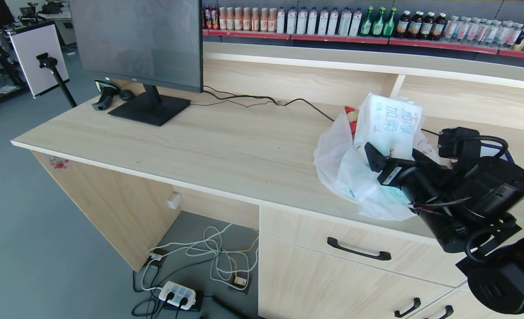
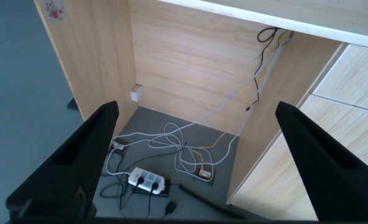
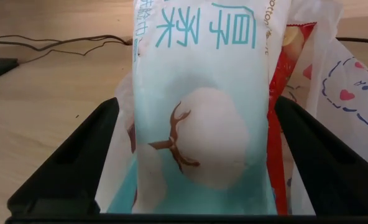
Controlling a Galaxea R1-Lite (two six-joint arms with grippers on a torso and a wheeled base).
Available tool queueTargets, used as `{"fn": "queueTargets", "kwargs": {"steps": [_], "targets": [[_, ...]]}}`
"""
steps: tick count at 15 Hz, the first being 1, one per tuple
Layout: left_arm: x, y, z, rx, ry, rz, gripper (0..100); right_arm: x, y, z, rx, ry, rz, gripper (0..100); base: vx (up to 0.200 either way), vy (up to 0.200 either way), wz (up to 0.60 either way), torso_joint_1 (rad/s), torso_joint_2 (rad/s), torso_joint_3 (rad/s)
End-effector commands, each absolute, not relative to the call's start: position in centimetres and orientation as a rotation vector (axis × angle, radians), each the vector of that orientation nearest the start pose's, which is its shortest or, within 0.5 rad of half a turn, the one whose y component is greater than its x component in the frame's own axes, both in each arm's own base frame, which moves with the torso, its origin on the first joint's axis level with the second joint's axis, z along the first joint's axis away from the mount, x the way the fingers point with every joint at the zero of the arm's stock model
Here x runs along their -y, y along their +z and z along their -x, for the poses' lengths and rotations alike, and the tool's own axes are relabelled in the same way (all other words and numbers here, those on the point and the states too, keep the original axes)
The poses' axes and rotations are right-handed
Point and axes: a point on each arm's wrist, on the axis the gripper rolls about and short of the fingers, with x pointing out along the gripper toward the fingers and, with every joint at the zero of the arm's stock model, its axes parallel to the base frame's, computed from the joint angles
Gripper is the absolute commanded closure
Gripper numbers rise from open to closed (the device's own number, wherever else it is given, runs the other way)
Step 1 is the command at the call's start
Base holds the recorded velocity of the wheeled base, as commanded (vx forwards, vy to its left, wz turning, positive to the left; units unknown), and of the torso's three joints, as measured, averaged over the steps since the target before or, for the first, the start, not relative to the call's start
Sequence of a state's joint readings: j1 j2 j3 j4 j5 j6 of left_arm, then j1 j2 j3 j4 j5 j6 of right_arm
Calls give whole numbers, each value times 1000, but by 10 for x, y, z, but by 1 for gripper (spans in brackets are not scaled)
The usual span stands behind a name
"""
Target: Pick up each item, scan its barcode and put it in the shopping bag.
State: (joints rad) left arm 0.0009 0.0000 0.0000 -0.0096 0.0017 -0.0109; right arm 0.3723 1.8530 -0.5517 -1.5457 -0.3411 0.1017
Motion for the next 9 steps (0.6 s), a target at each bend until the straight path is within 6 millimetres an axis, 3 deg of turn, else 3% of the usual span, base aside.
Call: {"fn": "queueTargets", "kwargs": {"steps": [1,6,9], "targets": [[0,76,23,9,3,11,0,-97,179,-266,267,53,-186,0,0,0,0,0,0,0],[0,76,23,9,3,11,0,-87,194,-232,306,111,-165,0,0,0,0,0,0,0],[0,76,23,9,3,11,0,-71,187,-187,280,149,-134,0,0,0,0,0,0,0]]}}
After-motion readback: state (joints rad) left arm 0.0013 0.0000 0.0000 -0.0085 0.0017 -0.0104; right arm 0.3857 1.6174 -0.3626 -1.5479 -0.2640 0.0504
